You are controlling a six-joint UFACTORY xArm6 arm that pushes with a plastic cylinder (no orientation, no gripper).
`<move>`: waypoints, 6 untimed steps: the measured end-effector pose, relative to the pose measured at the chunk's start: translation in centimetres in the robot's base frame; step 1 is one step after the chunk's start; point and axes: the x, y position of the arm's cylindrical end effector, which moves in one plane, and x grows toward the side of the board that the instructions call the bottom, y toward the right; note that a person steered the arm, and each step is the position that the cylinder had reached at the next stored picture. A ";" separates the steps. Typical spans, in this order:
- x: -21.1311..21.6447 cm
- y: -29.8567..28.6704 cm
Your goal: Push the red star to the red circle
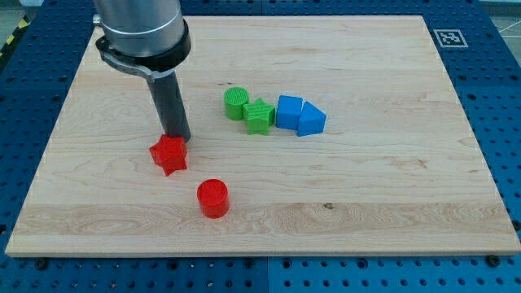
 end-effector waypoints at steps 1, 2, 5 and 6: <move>-4.0 0.0; -8.1 -1.3; 1.6 -3.7; 3.6 -1.5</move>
